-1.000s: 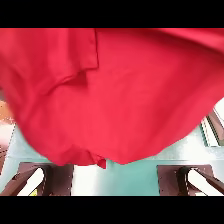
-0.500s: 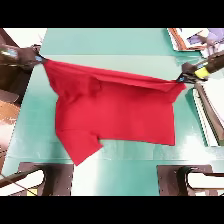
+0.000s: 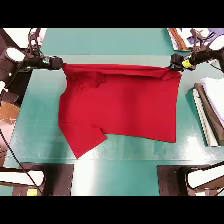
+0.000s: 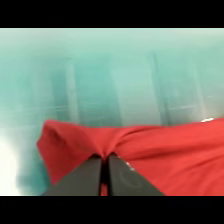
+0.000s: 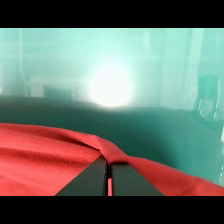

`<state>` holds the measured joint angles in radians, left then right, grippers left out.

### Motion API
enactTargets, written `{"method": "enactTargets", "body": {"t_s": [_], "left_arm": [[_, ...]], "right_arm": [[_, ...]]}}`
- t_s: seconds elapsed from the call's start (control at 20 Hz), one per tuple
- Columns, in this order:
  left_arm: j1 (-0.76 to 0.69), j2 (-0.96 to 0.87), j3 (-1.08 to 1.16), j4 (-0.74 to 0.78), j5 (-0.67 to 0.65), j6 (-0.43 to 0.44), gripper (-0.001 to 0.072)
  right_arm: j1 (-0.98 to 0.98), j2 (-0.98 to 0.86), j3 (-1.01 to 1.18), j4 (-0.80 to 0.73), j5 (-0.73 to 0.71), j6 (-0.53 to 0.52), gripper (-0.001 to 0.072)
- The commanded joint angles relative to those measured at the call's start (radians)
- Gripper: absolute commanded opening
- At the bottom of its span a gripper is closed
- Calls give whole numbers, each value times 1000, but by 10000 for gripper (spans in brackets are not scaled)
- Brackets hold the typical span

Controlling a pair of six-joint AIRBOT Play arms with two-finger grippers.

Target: Fold the shirts.

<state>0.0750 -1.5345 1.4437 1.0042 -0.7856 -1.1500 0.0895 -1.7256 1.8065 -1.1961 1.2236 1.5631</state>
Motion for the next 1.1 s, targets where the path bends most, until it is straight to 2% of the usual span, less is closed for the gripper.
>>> {"method": "enactTargets", "body": {"t_s": [0.0, 0.2, 0.35, 0.55, 0.7, 0.9, 0.95, 1.0, 1.05], "left_arm": [[-3, -16, -1, 22, -48, 59, 30], [-3, -18, -7, 111, -221, 58, 30], [-3, -21, -43, 164, -246, 54, 30], [-3, -21, -103, 167, -209, 50, 30], [-3, -22, -108, 167, -172, 50, 30], [-3, -22, -108, 167, -196, 23, 34], [-3, -21, -108, 167, -203, 20, 179], [-3, -21, -108, 167, -207, 10, 451], [-3, -20, -108, 169, -209, -11, 511]], "right_arm": [[-2, -26, 37, -12, 60, -24, 15], [25, -25, 37, -94, 246, -27, 14], [42, -26, 36, -166, 319, -26, 15], [42, -26, -63, -158, 315, -18, 14], [42, -26, -149, -155, 251, -17, 15], [42, -24, -172, -82, 191, -17, 23], [42, -24, -164, -76, 182, -17, 92], [42, -25, -150, -77, 182, -17, 261], [42, -24, -132, -78, 188, -17, 343]]}}
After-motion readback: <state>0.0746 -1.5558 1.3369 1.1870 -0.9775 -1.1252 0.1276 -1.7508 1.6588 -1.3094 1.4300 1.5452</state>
